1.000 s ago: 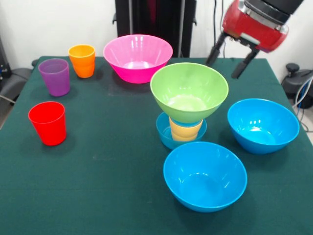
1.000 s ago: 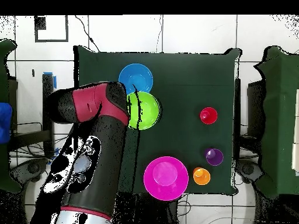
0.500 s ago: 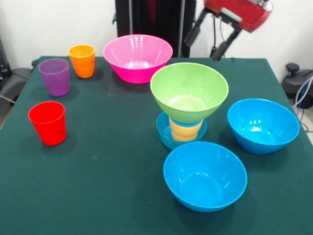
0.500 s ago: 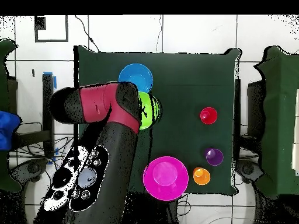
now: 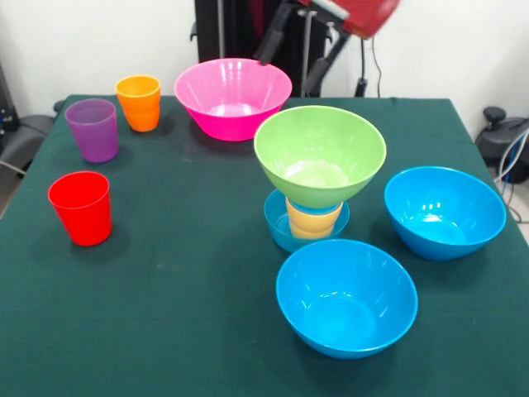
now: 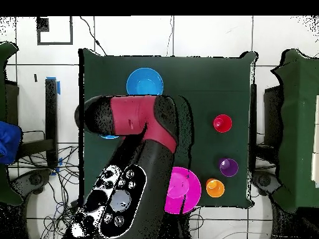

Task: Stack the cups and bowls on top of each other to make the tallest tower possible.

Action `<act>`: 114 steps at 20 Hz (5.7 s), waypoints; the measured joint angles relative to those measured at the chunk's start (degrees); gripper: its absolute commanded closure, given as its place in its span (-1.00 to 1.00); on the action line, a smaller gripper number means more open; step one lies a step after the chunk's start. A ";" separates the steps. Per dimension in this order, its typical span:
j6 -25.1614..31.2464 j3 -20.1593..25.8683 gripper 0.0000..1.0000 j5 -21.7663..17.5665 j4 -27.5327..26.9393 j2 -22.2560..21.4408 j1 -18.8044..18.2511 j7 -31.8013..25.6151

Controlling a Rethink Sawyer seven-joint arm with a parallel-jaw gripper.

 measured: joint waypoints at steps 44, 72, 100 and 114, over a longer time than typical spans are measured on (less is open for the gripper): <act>-20.85 29.12 -1.00 -14.42 17.91 -7.54 -32.84 -0.02; -20.83 36.06 -1.00 -22.16 13.87 -4.40 -40.21 -0.02; -20.85 39.17 -1.00 -27.63 10.65 3.14 -44.32 -0.02; -20.85 39.19 -1.00 -27.63 10.64 5.42 -44.32 -0.02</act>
